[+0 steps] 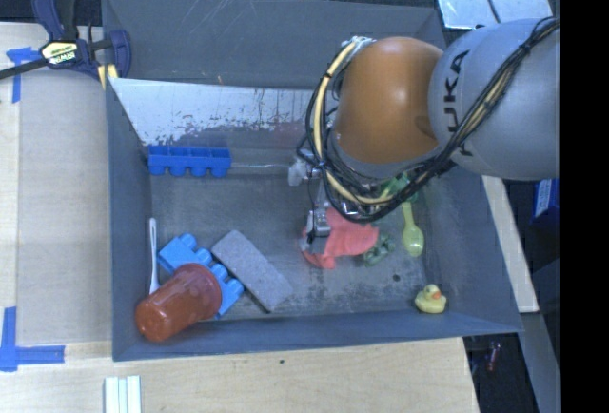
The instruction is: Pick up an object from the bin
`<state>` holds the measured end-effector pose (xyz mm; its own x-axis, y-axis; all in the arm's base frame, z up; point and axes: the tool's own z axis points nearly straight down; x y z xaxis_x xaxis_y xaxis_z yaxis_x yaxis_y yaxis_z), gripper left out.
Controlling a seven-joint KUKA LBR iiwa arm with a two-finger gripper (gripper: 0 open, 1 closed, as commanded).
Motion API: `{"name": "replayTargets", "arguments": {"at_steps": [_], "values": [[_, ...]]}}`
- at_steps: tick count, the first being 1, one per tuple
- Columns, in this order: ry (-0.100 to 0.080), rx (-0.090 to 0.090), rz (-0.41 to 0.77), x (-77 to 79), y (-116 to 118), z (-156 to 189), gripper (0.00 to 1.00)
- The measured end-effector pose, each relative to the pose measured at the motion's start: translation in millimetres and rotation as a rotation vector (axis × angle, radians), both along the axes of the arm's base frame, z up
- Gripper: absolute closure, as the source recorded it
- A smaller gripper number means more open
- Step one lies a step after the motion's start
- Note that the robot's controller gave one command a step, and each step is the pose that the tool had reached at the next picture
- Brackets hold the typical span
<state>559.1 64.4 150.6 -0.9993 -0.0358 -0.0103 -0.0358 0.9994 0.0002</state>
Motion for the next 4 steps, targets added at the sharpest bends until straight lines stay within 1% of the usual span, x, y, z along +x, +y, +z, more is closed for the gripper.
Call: {"name": "replayTargets", "arguments": {"at_steps": [1,2,3,4], "values": [[0.000,0.002,-0.029,28.2,-57,-71,0.00],[-0.001,0.004,-0.030,7.3,-73,-66,0.00],[-0.005,0.003,0.017,4.7,-99,-76,0.00],[-0.008,0.005,0.063,-1.8,-130,-80,0.00]]}}
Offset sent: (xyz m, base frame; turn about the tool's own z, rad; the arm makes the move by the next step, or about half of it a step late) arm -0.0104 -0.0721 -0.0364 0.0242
